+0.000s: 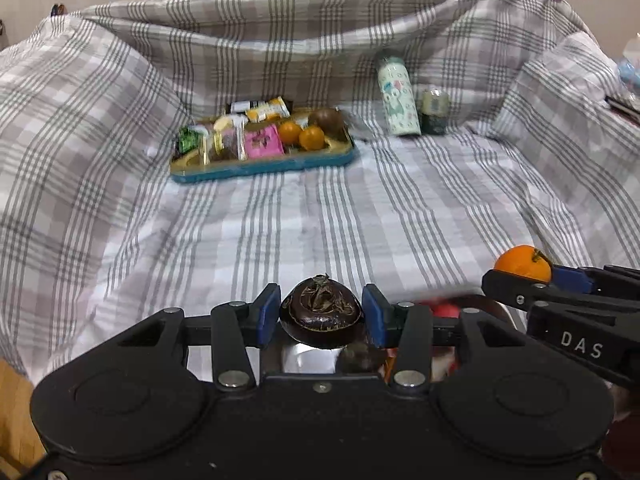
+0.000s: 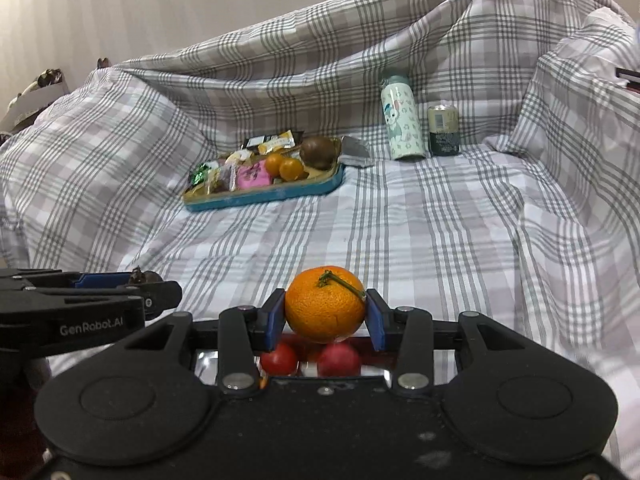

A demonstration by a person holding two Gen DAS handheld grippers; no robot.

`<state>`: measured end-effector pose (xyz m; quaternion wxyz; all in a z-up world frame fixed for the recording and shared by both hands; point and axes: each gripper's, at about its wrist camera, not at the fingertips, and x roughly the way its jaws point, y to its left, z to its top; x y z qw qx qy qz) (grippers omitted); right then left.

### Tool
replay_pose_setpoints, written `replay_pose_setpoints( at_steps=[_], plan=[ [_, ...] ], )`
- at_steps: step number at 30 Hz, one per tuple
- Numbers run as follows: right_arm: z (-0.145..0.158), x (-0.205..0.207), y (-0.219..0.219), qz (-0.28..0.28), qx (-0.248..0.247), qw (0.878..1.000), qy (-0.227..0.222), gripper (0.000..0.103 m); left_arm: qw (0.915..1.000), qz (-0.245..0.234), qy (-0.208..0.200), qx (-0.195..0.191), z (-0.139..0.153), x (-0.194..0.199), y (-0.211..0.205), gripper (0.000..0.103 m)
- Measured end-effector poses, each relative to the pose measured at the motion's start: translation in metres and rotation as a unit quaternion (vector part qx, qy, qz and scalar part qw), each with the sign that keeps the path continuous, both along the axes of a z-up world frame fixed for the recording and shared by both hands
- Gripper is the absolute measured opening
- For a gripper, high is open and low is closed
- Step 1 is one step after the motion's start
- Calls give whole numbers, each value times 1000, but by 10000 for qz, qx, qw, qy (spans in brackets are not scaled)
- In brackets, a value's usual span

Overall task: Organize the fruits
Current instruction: 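Carry the dark fruit and mandarin over the steel tray with both tools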

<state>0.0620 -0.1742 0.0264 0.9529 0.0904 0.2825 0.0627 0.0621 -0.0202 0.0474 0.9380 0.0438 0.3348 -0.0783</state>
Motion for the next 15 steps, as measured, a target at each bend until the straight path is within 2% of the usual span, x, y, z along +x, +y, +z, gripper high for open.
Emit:
replay_pose_setpoints(
  at_steps=[6, 15],
  plan=[
    [-15, -33, 5, 88, 62, 9993, 357, 43, 9997, 72, 228, 24, -12, -27, 1, 53],
    [-32, -60, 12, 194, -77, 9970, 745, 43, 9985, 100, 542, -37, -26, -45, 4, 53]
  ],
)
